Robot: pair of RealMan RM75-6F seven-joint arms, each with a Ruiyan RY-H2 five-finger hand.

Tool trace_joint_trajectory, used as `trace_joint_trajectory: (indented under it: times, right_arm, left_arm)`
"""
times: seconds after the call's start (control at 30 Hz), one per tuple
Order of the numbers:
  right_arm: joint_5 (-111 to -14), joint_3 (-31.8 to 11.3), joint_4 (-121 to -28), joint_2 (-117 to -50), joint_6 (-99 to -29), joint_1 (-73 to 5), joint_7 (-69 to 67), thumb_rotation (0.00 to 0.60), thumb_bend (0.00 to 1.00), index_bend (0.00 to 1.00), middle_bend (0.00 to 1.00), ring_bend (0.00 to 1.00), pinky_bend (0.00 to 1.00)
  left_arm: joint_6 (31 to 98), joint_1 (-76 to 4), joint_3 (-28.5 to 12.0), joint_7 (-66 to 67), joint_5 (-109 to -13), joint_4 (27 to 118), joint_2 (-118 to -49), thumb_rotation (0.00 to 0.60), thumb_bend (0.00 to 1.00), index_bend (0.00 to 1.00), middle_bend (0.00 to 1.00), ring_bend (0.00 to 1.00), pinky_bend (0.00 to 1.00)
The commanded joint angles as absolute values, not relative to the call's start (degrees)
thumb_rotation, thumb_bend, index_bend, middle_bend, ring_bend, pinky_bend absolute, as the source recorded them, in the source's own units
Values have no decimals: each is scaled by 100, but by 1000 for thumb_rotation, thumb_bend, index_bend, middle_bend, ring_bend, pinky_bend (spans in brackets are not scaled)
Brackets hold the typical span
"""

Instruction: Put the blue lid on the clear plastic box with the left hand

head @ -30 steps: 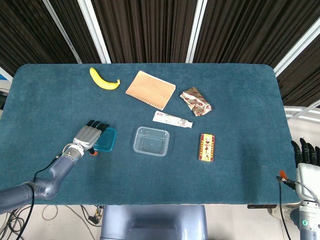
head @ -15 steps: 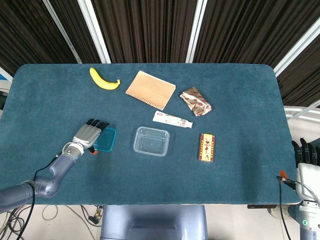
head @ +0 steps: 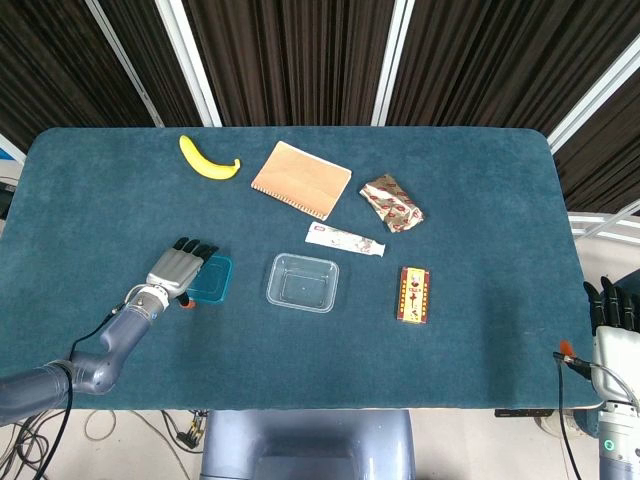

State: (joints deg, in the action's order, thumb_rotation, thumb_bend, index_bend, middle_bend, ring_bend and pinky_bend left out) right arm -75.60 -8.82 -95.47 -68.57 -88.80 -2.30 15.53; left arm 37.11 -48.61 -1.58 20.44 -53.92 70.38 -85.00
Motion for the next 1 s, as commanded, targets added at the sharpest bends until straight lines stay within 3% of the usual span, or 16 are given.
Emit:
trace_joint_trajectory:
  times: [0.03, 0.5, 0.8, 1.0]
  right_arm:
    - [-7560, -881, -9550, -6856, -8877, -231, 1551, 600, 296, 100, 29, 0, 0]
    - [-7572, -884, -9557, -6853, -8890, -225, 1517, 600, 297, 100, 29, 0, 0]
    - [-7565, -886, -9568, -6850, -8884, -226, 1511, 600, 296, 100, 29, 0, 0]
    - [-7579, -887, -9552, -6853, -8907, -226, 1554, 600, 297, 100, 29, 0, 0]
  left_arm:
    - [3701, -4880, -131, 2095, -5399, 7016, -8530, 600, 63, 48, 89, 0, 0]
    - [3672, -4900, -97, 2127, -5359, 6971, -8580, 600, 116, 84, 197, 0, 0]
    - [3676, -4900, -107, 2095, -5356, 7003, -8517, 600, 263, 103, 284, 0, 0]
    - [3748, -4866, -170, 1963, -5404, 7081, -8467, 600, 292, 105, 290, 0, 0]
